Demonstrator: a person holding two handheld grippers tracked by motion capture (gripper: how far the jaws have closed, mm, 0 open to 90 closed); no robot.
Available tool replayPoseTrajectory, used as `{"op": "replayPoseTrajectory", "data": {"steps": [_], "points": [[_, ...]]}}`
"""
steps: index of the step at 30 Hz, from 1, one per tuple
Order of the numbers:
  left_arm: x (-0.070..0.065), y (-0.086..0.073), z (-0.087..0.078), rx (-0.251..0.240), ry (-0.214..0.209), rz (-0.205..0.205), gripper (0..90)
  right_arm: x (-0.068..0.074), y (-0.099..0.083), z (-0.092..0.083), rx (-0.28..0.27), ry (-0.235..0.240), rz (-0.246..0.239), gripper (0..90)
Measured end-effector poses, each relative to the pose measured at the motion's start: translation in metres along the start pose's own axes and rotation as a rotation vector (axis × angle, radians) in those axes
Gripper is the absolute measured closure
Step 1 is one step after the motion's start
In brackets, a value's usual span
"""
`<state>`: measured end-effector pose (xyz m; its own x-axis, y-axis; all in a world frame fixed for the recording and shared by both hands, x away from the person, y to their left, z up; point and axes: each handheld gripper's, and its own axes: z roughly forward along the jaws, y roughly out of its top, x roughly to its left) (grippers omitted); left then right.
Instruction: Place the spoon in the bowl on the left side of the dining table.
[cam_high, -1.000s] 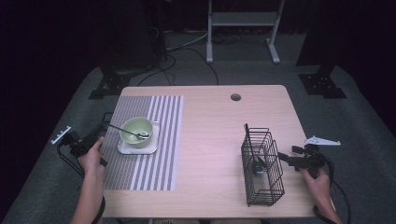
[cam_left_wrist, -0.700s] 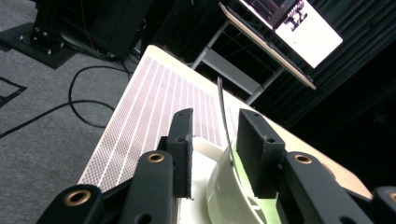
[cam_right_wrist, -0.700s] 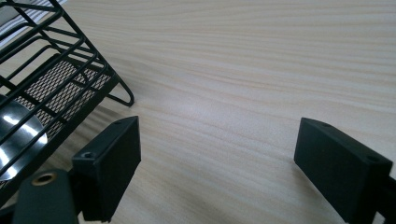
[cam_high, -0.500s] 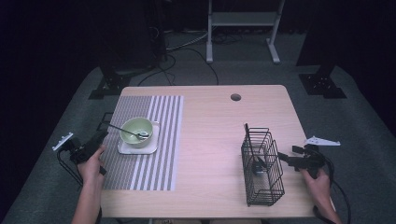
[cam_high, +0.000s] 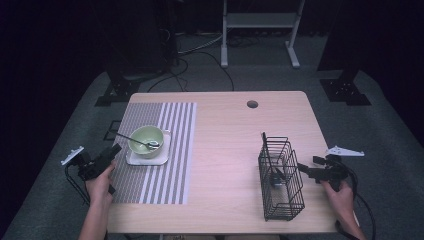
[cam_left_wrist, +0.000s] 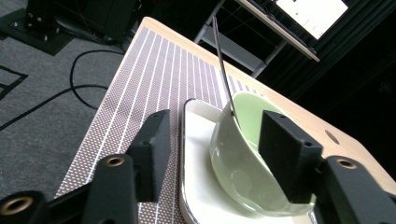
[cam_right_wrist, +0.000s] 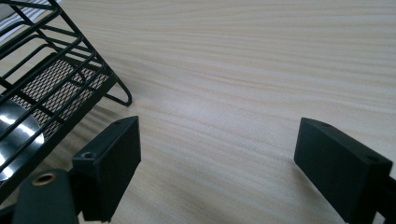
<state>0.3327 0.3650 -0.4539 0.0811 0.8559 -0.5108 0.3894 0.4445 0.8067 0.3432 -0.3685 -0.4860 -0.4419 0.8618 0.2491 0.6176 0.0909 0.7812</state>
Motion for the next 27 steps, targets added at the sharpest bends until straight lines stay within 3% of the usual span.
{"op": "replayPoseTrajectory", "data": {"steps": [3,11,18,22,27], "points": [[-0.007,-0.002,-0.001,0.016,0.001,0.032,33.5,0.000,0.000,0.000,-0.001,0.000,-0.002,13.6],[-0.016,-0.005,-0.003,0.039,-0.013,0.051,21.4,0.000,0.000,0.000,0.000,0.000,-0.002,13.6],[-0.024,-0.007,-0.004,0.044,-0.018,0.070,17.7,0.000,0.000,0.000,0.000,0.000,-0.001,13.6],[-0.028,-0.008,-0.005,0.047,-0.019,0.073,10.4,0.000,0.000,0.000,-0.002,0.002,-0.005,13.7],[-0.034,-0.008,-0.009,0.043,-0.035,0.087,10.4,0.000,0.000,0.000,-0.005,0.005,-0.003,13.6]]}}
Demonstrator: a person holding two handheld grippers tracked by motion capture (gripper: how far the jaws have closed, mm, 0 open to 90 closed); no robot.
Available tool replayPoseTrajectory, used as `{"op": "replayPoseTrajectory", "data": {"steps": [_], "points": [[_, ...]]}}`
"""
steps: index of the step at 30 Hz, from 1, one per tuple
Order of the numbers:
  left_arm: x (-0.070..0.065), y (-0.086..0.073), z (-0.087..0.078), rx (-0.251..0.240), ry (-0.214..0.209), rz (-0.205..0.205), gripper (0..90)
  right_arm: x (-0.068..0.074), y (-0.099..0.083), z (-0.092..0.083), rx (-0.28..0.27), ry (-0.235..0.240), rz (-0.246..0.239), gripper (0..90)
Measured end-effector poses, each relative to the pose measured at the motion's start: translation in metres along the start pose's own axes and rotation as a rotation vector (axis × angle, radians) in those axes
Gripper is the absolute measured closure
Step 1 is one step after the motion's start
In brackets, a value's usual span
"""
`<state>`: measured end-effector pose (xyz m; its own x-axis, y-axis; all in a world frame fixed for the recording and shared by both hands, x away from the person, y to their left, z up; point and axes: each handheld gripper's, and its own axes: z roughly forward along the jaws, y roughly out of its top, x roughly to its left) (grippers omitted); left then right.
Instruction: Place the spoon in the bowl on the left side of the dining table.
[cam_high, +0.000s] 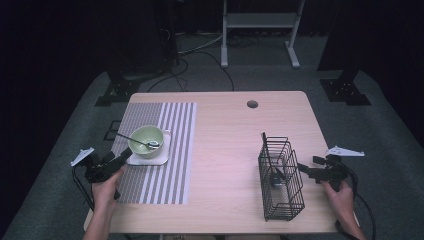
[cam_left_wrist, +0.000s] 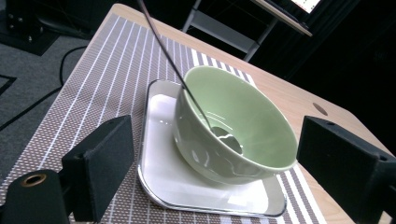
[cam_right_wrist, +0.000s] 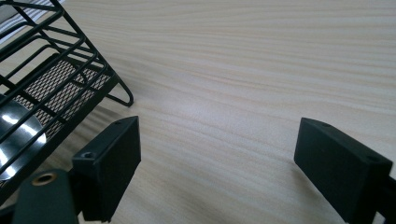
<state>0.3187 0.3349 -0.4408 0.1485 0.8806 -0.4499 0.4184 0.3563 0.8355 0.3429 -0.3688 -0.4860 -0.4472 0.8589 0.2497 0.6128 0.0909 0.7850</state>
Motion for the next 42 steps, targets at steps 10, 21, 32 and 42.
{"op": "replayPoseTrajectory", "data": {"steps": [10,21,32,42], "points": [[-0.018,0.003,-0.003,-0.005,-0.043,0.037,9.6,0.000,0.000,0.000,-0.001,-0.001,-0.001,13.6],[-0.033,-0.001,-0.002,0.021,-0.071,0.071,6.7,0.000,0.000,0.000,-0.002,-0.001,-0.003,13.7],[-0.055,-0.003,0.001,0.032,-0.121,0.107,6.6,0.000,0.000,0.000,-0.003,0.000,-0.005,13.6],[-0.076,-0.010,0.007,0.059,-0.169,0.150,6.6,0.001,0.000,-0.001,-0.004,0.000,-0.009,13.6]]}}
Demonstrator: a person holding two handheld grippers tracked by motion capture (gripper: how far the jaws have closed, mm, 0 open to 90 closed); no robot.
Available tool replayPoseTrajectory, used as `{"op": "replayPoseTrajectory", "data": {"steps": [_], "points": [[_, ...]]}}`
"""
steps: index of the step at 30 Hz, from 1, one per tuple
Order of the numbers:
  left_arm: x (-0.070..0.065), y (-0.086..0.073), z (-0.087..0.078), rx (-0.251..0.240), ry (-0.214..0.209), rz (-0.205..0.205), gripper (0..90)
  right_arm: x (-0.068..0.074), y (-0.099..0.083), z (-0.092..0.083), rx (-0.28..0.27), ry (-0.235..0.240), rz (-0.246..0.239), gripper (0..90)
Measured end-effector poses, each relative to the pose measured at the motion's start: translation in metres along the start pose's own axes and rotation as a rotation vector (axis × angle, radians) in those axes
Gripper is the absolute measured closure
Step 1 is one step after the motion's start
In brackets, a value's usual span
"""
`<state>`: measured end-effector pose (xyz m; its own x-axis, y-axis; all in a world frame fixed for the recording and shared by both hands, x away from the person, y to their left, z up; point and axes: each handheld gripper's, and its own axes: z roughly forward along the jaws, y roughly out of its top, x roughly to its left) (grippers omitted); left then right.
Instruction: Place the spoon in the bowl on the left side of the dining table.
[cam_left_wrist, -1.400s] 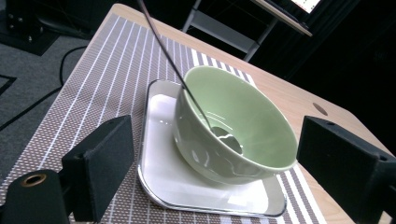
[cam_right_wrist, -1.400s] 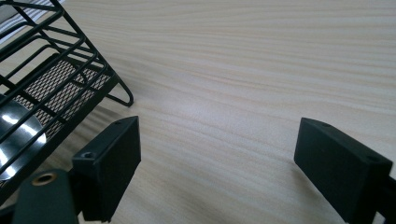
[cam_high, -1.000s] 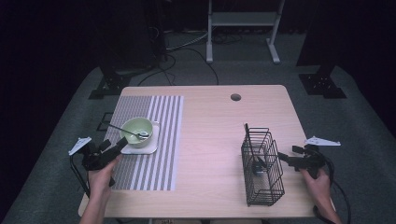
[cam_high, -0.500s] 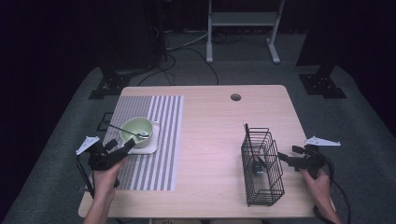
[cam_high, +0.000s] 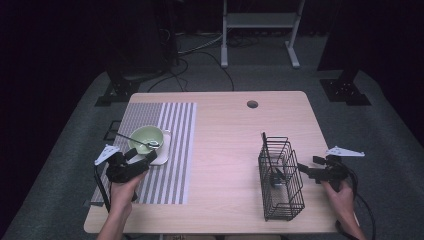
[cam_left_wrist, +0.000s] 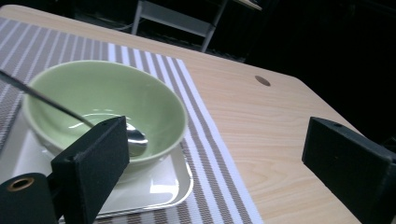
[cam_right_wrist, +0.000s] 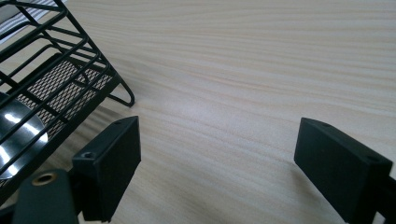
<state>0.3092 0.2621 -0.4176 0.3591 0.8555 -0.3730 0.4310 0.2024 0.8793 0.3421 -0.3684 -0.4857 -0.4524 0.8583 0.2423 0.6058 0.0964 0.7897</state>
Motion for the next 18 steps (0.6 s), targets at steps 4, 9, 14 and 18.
{"op": "replayPoseTrajectory", "data": {"steps": [4,9,14,18], "points": [[-0.009,-0.002,0.005,0.014,-0.012,0.030,6.6,0.000,0.000,0.000,-0.001,0.001,-0.001,13.6],[-0.017,-0.006,0.012,0.031,-0.030,0.040,6.7,0.000,0.000,0.000,-0.001,0.000,-0.002,13.6],[-0.027,-0.011,0.019,0.048,-0.055,0.043,6.7,0.000,0.000,0.000,-0.001,0.001,-0.003,13.6],[-0.033,-0.013,0.022,0.060,-0.067,0.048,6.7,0.000,0.000,0.000,-0.001,0.001,-0.004,13.7]]}}
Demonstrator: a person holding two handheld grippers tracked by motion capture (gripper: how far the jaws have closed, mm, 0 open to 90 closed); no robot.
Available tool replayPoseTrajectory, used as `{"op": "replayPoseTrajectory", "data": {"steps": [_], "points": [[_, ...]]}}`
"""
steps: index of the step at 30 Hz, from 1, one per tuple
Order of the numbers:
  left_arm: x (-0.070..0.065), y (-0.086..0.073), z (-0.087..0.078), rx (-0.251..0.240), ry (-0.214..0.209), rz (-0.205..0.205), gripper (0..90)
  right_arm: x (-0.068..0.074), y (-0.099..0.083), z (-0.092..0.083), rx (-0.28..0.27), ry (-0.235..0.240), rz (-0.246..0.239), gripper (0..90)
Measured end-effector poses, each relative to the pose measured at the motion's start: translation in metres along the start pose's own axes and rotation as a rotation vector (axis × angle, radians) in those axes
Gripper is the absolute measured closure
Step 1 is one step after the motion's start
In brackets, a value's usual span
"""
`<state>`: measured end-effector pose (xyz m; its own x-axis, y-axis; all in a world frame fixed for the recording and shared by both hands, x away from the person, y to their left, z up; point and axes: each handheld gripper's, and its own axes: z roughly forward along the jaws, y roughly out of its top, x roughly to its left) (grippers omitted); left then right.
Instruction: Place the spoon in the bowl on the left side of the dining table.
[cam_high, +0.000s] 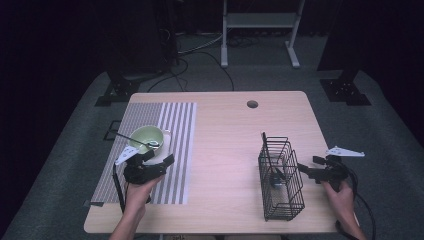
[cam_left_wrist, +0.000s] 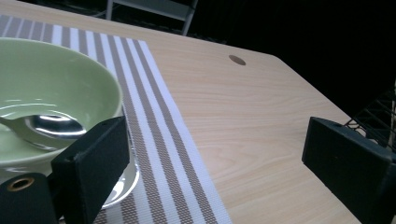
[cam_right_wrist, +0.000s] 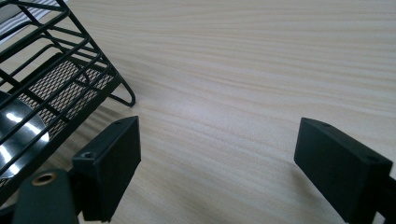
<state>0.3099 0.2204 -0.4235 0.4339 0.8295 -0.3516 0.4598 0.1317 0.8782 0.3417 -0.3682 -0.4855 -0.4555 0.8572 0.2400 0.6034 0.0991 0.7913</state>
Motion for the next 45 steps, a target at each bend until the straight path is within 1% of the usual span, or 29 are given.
{"op": "replayPoseTrajectory", "data": {"steps": [4,6,8,12,16,23,26,28,30,32,33,37,39,40,45], "points": [[-0.006,-0.002,0.004,0.013,-0.014,0.008,6.7,0.000,0.000,0.000,-0.001,0.000,-0.001,13.6],[-0.008,-0.003,0.006,0.021,-0.023,0.006,6.7,0.000,0.000,0.000,-0.002,0.000,-0.001,13.7],[-0.011,-0.005,0.008,0.033,-0.024,0.017,6.7,0.000,0.000,0.000,0.000,0.000,0.001,13.6],[-0.015,-0.008,0.012,0.052,-0.032,0.024,6.6,0.000,0.000,0.000,-0.001,-0.001,0.000,13.6],[-0.021,-0.012,0.017,0.073,-0.053,0.031,6.7,0.000,0.000,0.000,-0.002,0.001,0.001,13.6],[-0.029,-0.015,0.021,0.092,-0.074,0.046,6.6,0.000,0.000,0.000,-0.003,0.002,0.000,13.7],[-0.034,-0.017,0.024,0.103,-0.092,0.050,6.6,0.000,0.000,0.000,-0.002,0.003,0.000,13.7],[-0.038,-0.019,0.026,0.111,-0.108,0.044,6.7,0.001,0.000,0.000,-0.004,0.002,-0.001,13.6],[-0.043,-0.021,0.028,0.120,-0.124,0.053,6.7,0.001,0.000,0.000,-0.003,0.003,-0.001,13.7],[-0.045,-0.021,0.029,0.122,-0.131,0.056,6.6,0.001,0.000,0.000,-0.004,0.003,-0.001,13.6],[-0.046,-0.022,0.029,0.121,-0.129,0.064,6.7,0.001,0.000,0.000,-0.004,0.003,0.000,13.6],[-0.048,-0.026,0.031,0.129,-0.136,0.068,6.7,0.001,0.000,0.000,-0.004,0.003,-0.002,13.6],[-0.049,-0.029,0.031,0.131,-0.139,0.055,6.6,0.001,0.000,-0.001,-0.006,0.004,-0.004,13.6],[-0.049,-0.031,0.032,0.139,-0.143,0.059,6.7,0.001,0.000,-0.001,-0.008,0.005,-0.004,13.6],[-0.052,-0.033,0.032,0.137,-0.153,0.063,6.7,0.001,0.000,-0.001,-0.012,0.007,-0.003,13.6]]}}
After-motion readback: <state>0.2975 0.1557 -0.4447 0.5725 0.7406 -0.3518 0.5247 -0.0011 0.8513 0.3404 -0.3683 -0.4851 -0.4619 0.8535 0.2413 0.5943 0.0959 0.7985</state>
